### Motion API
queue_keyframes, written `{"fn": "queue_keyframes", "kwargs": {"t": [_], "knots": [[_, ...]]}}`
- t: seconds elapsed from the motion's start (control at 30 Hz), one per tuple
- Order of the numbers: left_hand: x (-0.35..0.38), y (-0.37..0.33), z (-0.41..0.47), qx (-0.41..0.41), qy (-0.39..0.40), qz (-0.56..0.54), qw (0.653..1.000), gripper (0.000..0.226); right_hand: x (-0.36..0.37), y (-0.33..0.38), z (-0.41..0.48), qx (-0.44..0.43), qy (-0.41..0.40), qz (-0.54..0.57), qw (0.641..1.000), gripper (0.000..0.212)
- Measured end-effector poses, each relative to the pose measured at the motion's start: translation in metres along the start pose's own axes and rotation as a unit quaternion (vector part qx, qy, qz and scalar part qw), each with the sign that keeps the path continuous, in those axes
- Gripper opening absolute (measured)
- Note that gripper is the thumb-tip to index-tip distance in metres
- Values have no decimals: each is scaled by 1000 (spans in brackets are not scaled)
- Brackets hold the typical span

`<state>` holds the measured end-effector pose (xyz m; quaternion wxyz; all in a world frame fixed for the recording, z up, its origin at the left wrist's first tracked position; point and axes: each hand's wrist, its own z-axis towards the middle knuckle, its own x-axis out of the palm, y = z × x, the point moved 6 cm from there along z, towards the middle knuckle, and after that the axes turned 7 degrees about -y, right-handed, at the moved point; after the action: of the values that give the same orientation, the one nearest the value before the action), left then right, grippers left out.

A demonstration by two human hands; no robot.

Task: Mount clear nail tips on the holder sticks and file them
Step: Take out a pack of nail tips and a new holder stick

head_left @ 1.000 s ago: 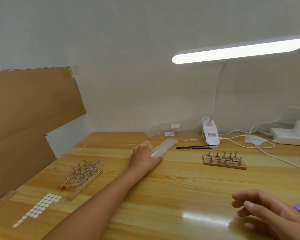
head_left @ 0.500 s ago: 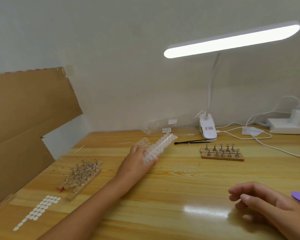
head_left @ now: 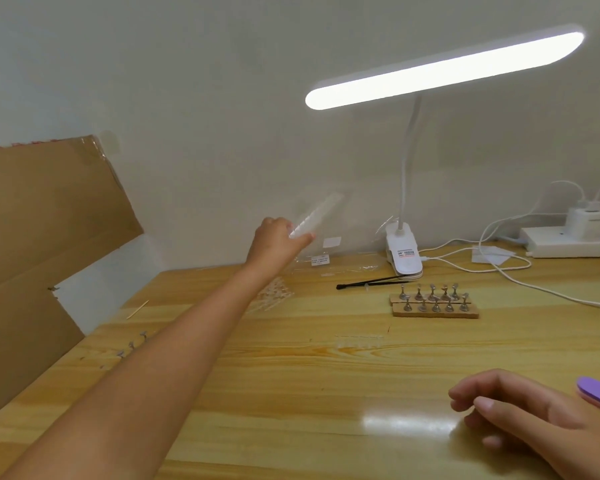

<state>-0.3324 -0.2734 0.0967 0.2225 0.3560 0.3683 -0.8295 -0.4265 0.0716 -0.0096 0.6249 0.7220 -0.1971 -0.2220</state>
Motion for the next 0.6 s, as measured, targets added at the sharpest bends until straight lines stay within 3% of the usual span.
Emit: {"fn": "queue_keyframes", "kwargs": {"t": [0.07, 0.17, 0.23, 0.6], "knots": [[15, -5, 12, -26, 4, 11, 1000, 49, 0, -1, 1, 4, 4, 0, 1000, 31], [64, 1, 3, -45, 128, 134, 982, 55, 0, -3, 1, 6, 8, 2, 1000, 32], [86, 9, -10, -56, 169, 166, 970, 60, 0, -2, 2, 1, 13, -7, 1000, 34], [73, 5, -17, -63, 169, 152, 972, 32, 1, -1, 1, -6, 23, -32, 999, 32]]}}
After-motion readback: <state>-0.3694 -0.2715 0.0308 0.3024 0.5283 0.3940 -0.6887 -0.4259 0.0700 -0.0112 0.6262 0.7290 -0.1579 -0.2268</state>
